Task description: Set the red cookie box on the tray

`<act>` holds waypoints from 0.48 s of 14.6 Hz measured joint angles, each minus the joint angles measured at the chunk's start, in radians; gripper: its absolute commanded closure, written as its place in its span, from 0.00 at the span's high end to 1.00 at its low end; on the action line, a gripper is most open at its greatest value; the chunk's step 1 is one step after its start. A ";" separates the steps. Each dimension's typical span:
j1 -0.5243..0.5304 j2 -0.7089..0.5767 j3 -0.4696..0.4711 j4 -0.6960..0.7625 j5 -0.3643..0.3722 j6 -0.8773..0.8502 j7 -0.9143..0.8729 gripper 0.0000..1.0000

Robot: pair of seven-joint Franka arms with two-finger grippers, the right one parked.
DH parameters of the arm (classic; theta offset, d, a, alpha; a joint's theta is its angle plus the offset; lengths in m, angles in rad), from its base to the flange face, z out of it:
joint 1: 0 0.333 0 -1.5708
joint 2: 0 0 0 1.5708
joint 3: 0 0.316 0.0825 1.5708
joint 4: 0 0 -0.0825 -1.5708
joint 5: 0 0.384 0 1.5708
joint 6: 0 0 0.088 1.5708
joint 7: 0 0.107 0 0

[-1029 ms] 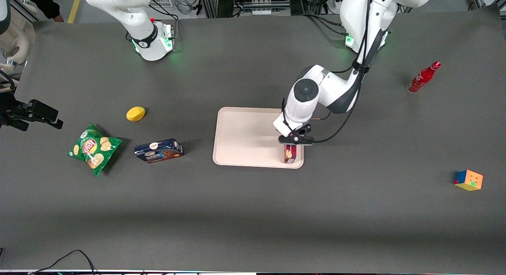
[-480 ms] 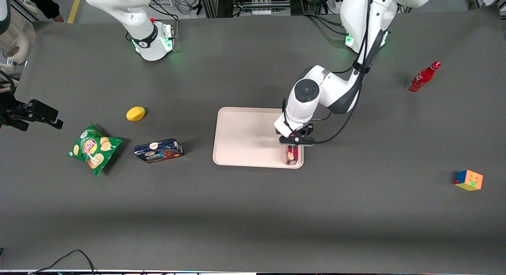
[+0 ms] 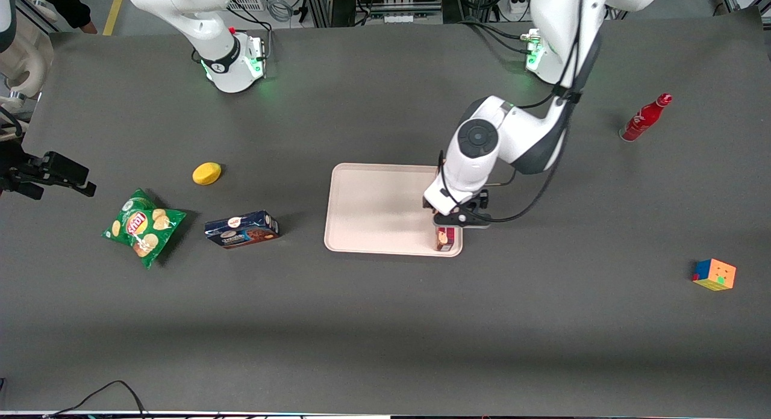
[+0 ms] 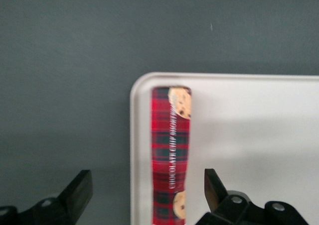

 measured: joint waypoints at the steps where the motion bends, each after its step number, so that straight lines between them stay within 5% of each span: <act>1: 0.023 -0.032 0.004 0.018 0.000 -0.044 0.028 1.00; 7: 0.234 -0.278 0.033 0.052 -0.001 -0.233 0.270 1.00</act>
